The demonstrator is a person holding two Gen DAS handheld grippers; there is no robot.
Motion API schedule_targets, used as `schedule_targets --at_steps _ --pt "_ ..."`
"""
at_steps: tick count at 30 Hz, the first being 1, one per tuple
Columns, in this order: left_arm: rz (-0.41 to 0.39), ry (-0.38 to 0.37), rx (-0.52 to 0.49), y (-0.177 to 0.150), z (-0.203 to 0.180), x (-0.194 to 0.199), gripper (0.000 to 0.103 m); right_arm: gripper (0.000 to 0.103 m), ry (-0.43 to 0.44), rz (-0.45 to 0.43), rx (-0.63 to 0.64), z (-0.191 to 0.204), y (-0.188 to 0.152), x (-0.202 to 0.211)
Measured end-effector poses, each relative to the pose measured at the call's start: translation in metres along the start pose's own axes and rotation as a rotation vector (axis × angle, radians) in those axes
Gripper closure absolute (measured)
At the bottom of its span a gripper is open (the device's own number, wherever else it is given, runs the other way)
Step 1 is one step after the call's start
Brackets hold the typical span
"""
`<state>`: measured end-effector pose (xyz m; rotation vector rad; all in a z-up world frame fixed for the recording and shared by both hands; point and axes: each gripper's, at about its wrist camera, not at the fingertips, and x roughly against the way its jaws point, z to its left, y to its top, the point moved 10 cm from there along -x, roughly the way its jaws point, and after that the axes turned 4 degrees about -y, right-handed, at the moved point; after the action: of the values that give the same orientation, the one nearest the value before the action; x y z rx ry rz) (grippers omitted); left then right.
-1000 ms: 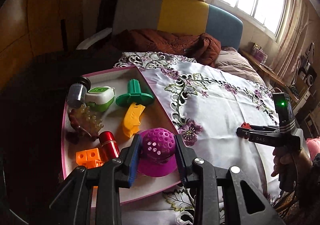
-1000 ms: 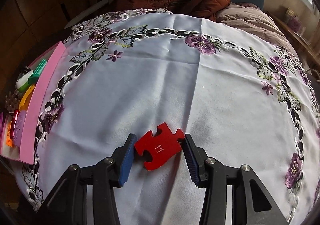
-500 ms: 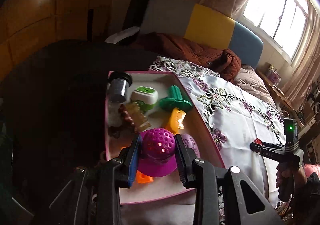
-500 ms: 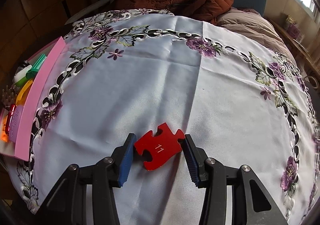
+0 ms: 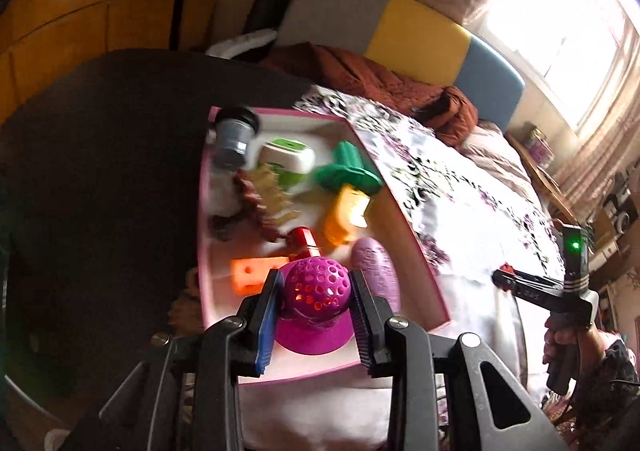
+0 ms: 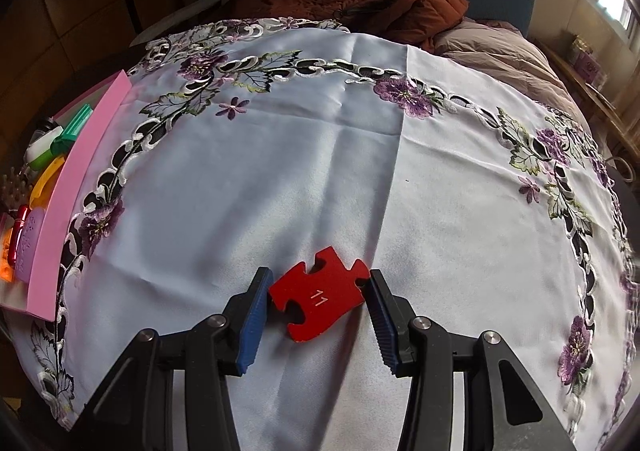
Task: Organize rigid objects
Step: 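Lower the magenta toy into the pink tray and open the left tool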
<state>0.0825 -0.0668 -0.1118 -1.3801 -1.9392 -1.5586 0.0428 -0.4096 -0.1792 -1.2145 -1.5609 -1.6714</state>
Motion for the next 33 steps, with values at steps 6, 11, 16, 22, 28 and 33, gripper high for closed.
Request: schedule_targets --at_steps 6,11,16,22,28,33 --pt "0.084 -0.047 -0.009 -0.021 -0.018 -0.023 0.071 0.055 -0.003 0.001 0.003 0.000 0.000 0.000" --pt "0.099 0.010 -0.008 -0.021 -0.008 -0.036 0.071 0.055 -0.008 0.002 0.006 -0.001 0.000 0.000" --pt "0.078 0.047 -0.033 -0.015 0.000 -0.044 0.072 0.055 -0.010 0.002 0.007 -0.001 0.001 0.000" --pt "0.056 0.082 -0.052 -0.001 0.007 -0.053 0.071 0.055 -0.011 0.001 0.009 -0.001 0.001 0.000" --pt "0.032 0.070 -0.066 0.004 0.001 -0.044 0.071 0.055 -0.011 0.001 0.008 0.000 0.001 0.000" --pt "0.035 0.068 -0.093 -0.002 -0.004 -0.034 0.073 0.055 -0.014 0.000 0.010 -0.001 0.000 0.000"
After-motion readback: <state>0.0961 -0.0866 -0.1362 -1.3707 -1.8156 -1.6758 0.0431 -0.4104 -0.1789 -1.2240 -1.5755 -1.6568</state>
